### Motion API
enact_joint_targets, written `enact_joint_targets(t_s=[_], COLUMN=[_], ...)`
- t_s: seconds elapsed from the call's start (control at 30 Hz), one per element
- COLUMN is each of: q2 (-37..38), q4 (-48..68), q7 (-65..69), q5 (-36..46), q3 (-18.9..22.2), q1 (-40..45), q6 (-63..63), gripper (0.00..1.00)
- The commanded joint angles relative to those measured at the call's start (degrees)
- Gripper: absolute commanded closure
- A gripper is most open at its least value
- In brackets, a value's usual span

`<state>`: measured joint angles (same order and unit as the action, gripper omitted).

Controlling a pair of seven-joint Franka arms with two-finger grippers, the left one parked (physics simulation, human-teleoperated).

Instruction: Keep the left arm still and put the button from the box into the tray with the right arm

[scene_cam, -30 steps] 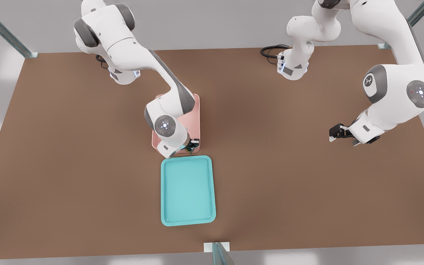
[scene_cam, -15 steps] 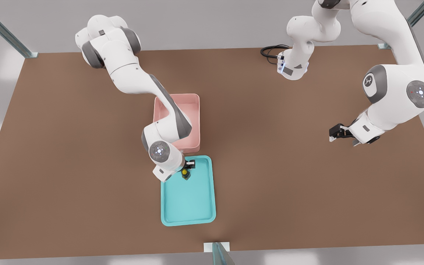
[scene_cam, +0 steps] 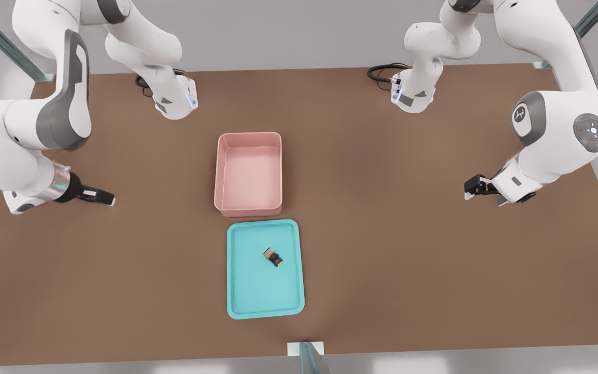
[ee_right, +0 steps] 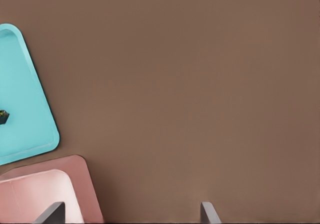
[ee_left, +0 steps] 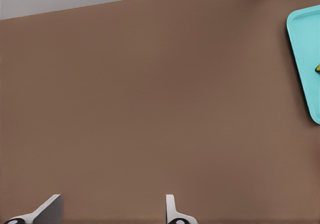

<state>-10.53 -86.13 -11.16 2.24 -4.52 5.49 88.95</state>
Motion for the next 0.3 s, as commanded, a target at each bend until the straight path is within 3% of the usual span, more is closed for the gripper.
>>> enact_joint_targets(t_s=[0.0, 0.27], q2=[0.9, -1.1], q4=[-1.1, 0.0], q7=[10.3, 9.0], q5=[-1.6, -1.8], q3=[-1.6, -1.6], q1=[-1.3, -4.3], q6=[-2.6, -3.9], gripper=[0.00, 0.00])
